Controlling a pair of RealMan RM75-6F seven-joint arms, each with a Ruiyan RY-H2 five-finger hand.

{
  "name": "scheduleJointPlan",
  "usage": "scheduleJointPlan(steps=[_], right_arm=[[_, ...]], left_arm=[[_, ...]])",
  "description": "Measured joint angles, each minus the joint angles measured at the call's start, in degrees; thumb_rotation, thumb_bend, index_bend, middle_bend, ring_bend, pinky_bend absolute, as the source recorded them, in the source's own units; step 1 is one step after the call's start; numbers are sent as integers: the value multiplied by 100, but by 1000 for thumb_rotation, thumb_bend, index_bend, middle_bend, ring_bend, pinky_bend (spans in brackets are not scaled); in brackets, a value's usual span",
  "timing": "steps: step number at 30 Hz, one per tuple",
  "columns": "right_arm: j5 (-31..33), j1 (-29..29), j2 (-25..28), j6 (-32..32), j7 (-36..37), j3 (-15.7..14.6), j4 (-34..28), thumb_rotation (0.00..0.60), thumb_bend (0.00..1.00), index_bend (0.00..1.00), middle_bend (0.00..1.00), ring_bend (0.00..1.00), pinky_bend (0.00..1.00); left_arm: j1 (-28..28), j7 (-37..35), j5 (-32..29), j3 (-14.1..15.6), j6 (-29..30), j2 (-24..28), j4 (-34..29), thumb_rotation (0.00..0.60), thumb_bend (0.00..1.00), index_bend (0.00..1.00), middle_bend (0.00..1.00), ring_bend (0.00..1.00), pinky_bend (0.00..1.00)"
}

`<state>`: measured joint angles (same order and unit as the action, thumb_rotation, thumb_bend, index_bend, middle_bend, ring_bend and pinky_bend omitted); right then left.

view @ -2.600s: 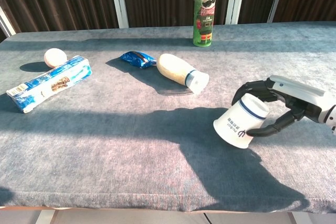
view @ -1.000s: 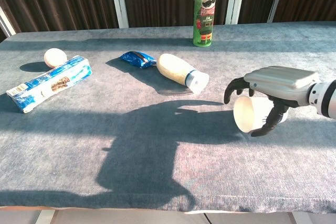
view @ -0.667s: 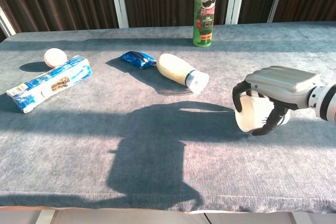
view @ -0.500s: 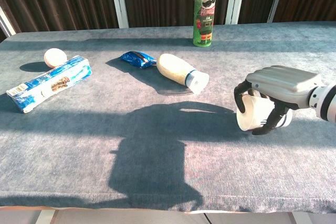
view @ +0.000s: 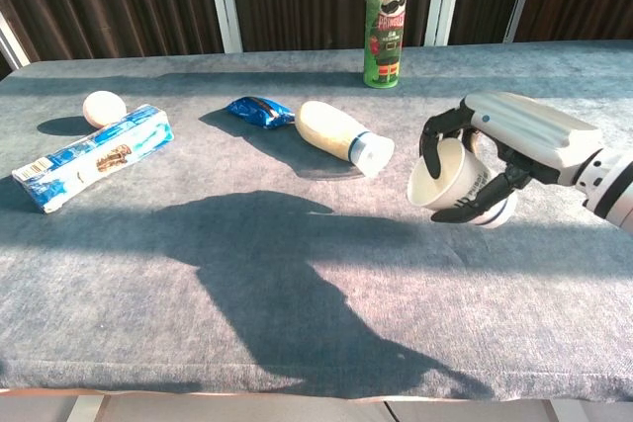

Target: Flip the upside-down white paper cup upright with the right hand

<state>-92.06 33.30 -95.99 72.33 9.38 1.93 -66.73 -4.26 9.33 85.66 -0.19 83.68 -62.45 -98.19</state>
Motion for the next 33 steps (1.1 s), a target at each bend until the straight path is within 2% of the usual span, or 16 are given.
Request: scheduleJointPlan(steps=[5,8,13,16,19,23,33], right_arm=[[-565,-61,-724,1035,673,-55,1515,600,212,710,582,566,670],[-735,-96,-1134,1441,1119,-89,2331,600,213,689,582,558,668],[-845,-164,-1840,1861,2235,-138,3580,600,213,627,581,504,642],[-815,-196,-2174,1928,2856,-148,4070,600,212,595,581,479,625],[-761,-219,-2414,1932,3344,-166,4402,600,212,570,573,455,607],[-695,-238,-2560,1910,3644,-216,4673,600,213,553,539,423,586],[-620,-306,-2408,1867,3781,-325,4662,600,213,521,458,354,537]], left_arm=[[-2,-7,-14,-8,-5,2,-3,600,443,287,192,117,299],[0,-12,-22,-11,-4,3,-2,600,443,286,192,117,299],[-5,-13,-40,-19,-14,0,-1,600,443,287,192,118,299],[-3,-18,-46,-23,-12,2,-2,600,443,287,192,118,299],[-3,-29,-49,-27,-9,3,1,600,443,287,192,118,299],[1,-50,-71,-38,-4,7,3,600,443,287,192,118,299],[-2,-35,-70,-40,-9,0,0,600,444,287,191,118,300]])
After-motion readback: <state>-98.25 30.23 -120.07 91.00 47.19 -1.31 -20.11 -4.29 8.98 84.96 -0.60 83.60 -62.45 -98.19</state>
